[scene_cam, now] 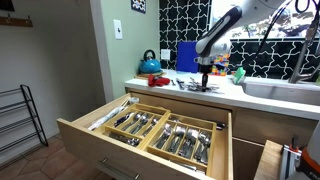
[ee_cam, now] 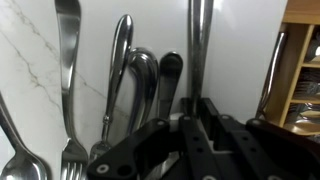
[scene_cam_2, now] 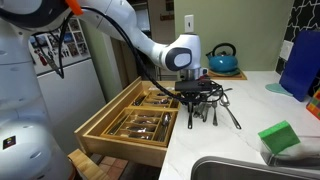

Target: Pick up the spoon at the edge of the counter top and place it in the front right compartment of the opened drawer

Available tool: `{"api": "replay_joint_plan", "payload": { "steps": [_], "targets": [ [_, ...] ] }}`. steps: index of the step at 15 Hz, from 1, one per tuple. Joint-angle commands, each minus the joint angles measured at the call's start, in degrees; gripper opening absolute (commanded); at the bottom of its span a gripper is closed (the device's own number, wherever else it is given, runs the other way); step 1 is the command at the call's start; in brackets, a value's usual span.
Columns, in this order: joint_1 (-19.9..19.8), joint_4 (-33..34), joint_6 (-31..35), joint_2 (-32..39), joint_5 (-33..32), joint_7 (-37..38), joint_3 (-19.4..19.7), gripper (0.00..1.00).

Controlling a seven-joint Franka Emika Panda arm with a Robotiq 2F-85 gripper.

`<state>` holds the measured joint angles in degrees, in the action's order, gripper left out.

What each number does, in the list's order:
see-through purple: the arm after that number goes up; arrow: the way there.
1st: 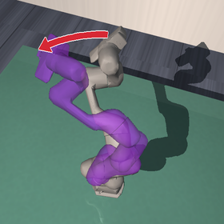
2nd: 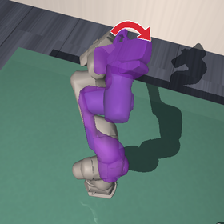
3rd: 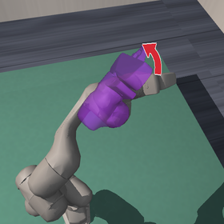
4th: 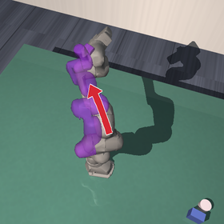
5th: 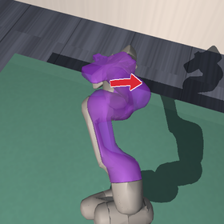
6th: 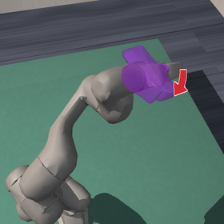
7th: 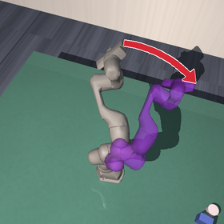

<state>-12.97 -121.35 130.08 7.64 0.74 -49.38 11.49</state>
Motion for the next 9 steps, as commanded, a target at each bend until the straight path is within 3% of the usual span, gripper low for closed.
{"api": "replay_joint_plan", "payload": {
  "steps": [1, 2, 5, 9],
  "targets": [
    [-0.3, 0.3, -1.9, 0.1, -0.5, 0.7, -0.6, 0.02],
    [-0.2, 0.1, -2.1, -0.3, -0.3, 0.7, -0.8, 0.08],
    [0.8, -1.1, -3.1, -2.7, 0.3, 1.4, -2.0, 0.08],
    [2.5, -0.7, -9.7, -4.1, 4.8, 2.4, -4.5, 0.06]
  ]
}}
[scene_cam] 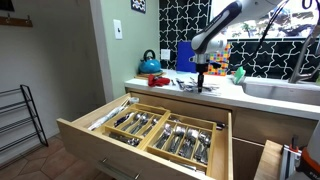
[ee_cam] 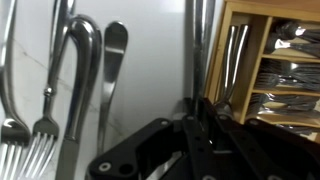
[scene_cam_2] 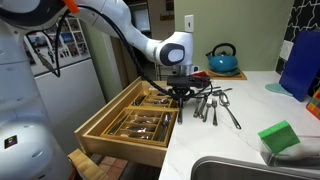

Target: Pick up the spoon at the edge of the counter top and place it in the front right compartment of the opened drawer

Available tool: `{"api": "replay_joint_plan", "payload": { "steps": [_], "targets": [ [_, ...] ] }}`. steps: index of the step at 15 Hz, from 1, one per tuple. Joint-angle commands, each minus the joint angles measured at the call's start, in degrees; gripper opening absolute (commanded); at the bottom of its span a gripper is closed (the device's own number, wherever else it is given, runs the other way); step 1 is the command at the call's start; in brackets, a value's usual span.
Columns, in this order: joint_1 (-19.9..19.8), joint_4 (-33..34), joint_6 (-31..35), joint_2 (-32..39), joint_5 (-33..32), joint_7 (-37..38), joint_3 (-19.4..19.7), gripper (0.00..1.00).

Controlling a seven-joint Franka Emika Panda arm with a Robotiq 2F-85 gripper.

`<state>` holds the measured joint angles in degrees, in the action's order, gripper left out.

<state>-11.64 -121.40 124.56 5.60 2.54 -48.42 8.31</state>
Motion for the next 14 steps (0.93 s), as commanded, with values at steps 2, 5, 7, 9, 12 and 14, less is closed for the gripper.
{"api": "replay_joint_plan", "payload": {
  "steps": [2, 5, 7, 9, 12, 14],
  "targets": [
    [2.4, -1.0, -5.2, -2.3, 3.6, 3.9, -2.3, 0.06],
    [4.1, -1.5, -2.6, -0.5, 2.3, 9.3, -3.4, 0.05],
    [4.8, -1.8, -1.8, 1.0, 1.4, 11.1, -3.9, 0.05],
    [5.1, -1.9, -1.9, 2.6, 1.5, 11.1, -4.5, 0.04],
    [4.5, -2.9, 1.2, 4.5, 2.0, 10.3, -4.6, 0.04],
    [4.5, -2.0, -0.2, 4.5, 2.0, 10.5, -4.9, 0.11]
  ]
}}
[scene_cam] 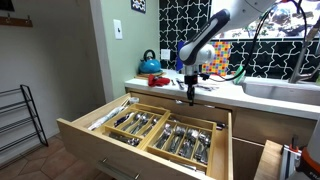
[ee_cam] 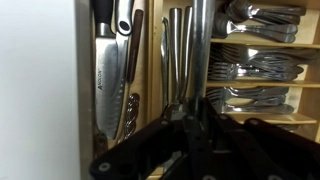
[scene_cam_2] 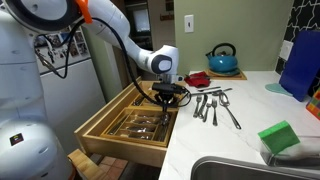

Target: Pick up the spoon at the edge of the counter top and place it in the front right compartment of the opened drawer

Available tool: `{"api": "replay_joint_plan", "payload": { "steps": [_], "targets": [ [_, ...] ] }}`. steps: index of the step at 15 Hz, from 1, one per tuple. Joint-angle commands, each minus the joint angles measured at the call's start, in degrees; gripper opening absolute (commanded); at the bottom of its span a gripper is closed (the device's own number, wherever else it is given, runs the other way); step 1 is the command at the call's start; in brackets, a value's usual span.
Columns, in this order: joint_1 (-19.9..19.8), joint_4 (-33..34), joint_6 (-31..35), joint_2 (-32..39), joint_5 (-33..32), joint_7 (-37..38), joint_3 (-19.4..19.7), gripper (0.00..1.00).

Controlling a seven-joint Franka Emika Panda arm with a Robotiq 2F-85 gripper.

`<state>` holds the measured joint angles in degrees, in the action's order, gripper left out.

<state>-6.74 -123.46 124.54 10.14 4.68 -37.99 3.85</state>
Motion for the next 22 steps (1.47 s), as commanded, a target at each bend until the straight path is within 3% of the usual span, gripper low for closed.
{"api": "replay_joint_plan", "payload": {
  "steps": [1, 4, 5, 9, 22],
  "targets": [
    [-0.5, 0.1, 0.1, 0.4, -0.1, 0.1, -0.5, 0.11],
    [-0.6, 0.1, 0.1, 0.6, -0.1, 0.1, -0.5, 0.11],
    [-0.7, 0.1, 0.4, 1.0, 0.4, -0.5, -0.6, 0.04],
    [-0.5, -2.0, 2.9, 3.6, 1.1, 0.4, -1.2, 0.03],
    [-0.4, -5.0, 19.3, 11.8, -1.3, 7.5, -3.4, 0.03]
  ]
}}
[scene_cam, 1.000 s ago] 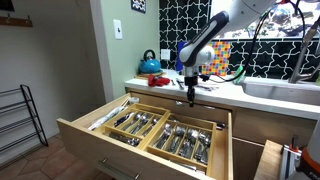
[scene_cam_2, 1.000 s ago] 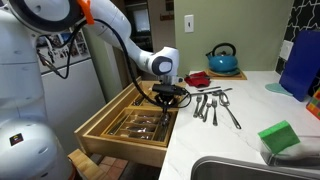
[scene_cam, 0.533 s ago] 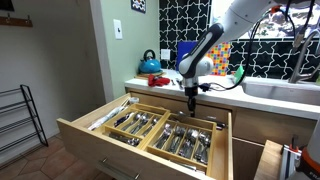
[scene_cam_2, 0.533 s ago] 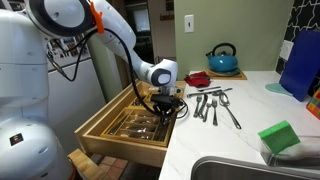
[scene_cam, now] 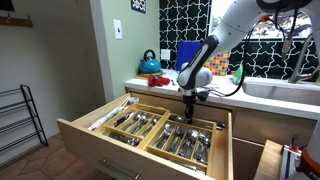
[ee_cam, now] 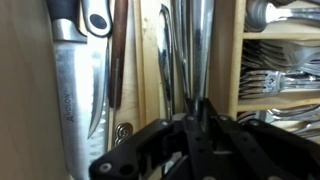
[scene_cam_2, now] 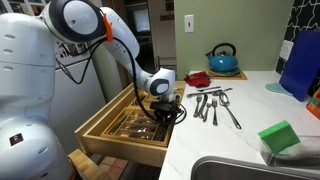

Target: Pick up the spoon at the edge of the counter top and place it in the front right compartment of the opened drawer

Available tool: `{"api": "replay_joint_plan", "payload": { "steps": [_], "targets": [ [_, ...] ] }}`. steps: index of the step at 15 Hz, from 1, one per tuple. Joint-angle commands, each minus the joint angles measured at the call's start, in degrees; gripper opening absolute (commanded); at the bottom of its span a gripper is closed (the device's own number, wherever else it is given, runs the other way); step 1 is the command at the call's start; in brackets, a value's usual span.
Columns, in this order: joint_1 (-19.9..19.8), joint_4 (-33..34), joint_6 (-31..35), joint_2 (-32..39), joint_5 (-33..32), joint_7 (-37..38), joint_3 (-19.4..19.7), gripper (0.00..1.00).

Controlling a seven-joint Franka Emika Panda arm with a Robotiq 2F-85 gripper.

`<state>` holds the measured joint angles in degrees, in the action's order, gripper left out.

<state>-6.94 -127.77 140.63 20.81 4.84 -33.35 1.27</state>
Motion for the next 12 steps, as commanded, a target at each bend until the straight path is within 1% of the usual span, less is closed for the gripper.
{"api": "replay_joint_plan", "payload": {
  "steps": [1, 4, 7, 8, 9, 10, 11, 12],
  "targets": [
    [0.1, -0.8, 4.0, 1.4, -2.2, 4.1, -0.8, 0.03],
    [0.7, -0.9, 5.3, 1.6, -4.6, 7.5, -0.6, 0.03],
    [1.3, -0.9, 5.0, 1.9, -6.8, 10.1, -0.5, 0.03],
    [1.8, -0.8, 4.6, 2.0, -8.1, 11.5, -0.1, 0.04],
    [2.0, -0.7, 4.4, 2.2, -9.0, 12.5, 0.0, 0.12],
    [2.2, -0.7, 4.4, 2.3, -9.8, 13.3, 0.0, 0.37],
    [2.3, -0.9, 4.5, 2.2, -10.4, 14.1, 0.0, 0.37],
    [2.4, -1.0, 4.4, 2.1, -10.9, 14.7, 0.0, 0.43]
  ]
}}
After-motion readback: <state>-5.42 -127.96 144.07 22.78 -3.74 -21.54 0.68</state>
